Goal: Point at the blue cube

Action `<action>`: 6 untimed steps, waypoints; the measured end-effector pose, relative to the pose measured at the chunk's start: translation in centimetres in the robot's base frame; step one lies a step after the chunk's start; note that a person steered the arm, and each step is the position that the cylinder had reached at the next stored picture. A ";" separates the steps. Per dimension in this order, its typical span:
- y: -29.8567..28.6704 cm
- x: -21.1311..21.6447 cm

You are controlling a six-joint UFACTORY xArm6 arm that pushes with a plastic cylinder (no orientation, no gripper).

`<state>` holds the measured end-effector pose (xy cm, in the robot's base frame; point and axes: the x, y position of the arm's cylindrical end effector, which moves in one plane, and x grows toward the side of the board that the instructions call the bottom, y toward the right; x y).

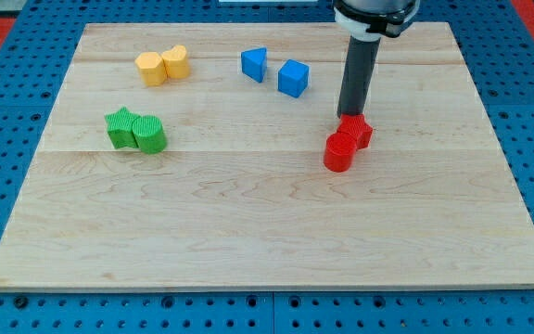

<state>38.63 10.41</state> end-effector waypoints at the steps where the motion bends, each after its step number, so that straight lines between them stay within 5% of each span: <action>1: -0.1 -0.2; 6: -10.3 -5.6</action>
